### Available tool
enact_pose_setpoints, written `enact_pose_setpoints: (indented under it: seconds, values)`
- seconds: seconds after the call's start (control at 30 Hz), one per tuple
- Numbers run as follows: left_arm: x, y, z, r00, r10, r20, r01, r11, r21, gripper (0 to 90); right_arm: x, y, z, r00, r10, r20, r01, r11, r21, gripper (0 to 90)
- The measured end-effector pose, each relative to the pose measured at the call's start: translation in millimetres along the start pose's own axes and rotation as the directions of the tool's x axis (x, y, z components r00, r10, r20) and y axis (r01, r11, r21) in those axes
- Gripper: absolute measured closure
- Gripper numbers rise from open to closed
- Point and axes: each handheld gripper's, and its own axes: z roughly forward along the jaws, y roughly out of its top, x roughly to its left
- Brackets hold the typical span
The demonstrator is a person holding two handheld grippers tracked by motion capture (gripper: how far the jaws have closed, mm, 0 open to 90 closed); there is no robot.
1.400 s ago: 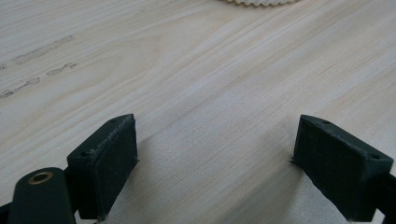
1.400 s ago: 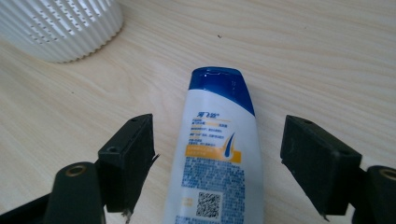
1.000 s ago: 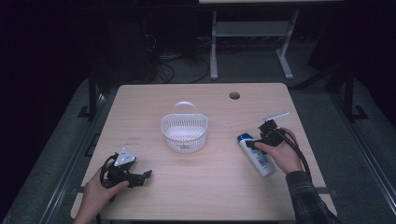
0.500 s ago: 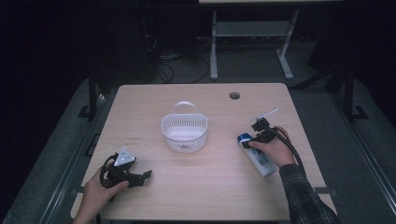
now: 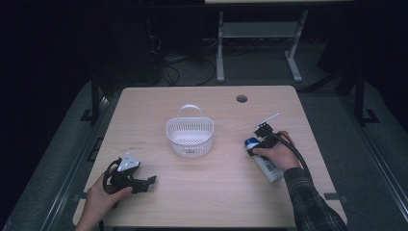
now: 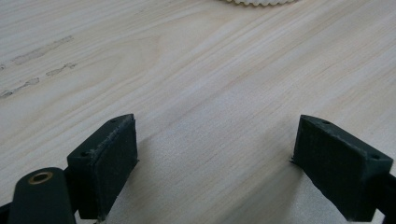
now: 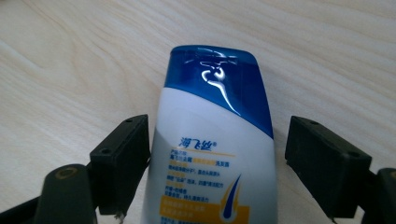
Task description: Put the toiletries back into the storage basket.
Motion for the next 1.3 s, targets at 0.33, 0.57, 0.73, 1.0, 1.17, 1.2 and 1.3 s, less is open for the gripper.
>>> enact_pose_setpoints:
  seconds: [0.33, 0.57, 0.73, 1.0, 1.17, 1.2, 1.3]
  values:
    - [0.0, 0.0, 0.0, 1.0000, 0.000, 0.000, 0.000, 1.0000, 0.000, 12.9, 4.6, 1.4, 5.7, 0.9996, -0.014, 0.024, 0.013, 0.999, 0.042, 27.0]
    - [0.0, -0.2, -0.1, 1.0000, 0.001, 0.001, -0.001, 1.0000, 0.000, 12.8, 8.3, 1.9, 4.6, 0.9991, -0.004, 0.043, 0.002, 0.998, 0.055, 32.5]
    - [-0.1, -0.2, -0.1, 1.0000, -0.001, 0.001, 0.001, 1.0000, -0.002, 12.9, 9.5, 4.7, 4.7, 0.9987, 0.005, 0.051, -0.009, 0.997, 0.077, 33.4]
    - [0.1, -0.2, -0.2, 1.0000, -0.001, 0.002, 0.001, 1.0000, -0.001, 12.9, 8.9, 4.6, 4.3, 0.9988, 0.009, 0.048, -0.012, 0.997, 0.072, 34.2]
    - [0.1, -0.2, -0.1, 1.0000, -0.001, 0.002, 0.001, 1.0000, -0.001, 12.9, 5.4, 2.8, 1.3, 0.9990, 0.026, 0.037, -0.028, 0.999, 0.047, 34.3]
    - [0.1, -0.2, -0.1, 1.0000, -0.001, 0.001, 0.001, 1.0000, -0.002, 12.9, 4.4, 2.3, 0.2, 0.9988, 0.029, 0.039, -0.030, 0.999, 0.037, 34.4]
    - [0.1, -0.2, -0.1, 1.0000, -0.001, 0.002, 0.001, 1.0000, -0.001, 12.9, 1.8, 1.0, -6.2, 0.9984, 0.039, 0.040, -0.039, 0.999, 0.001, 34.4]
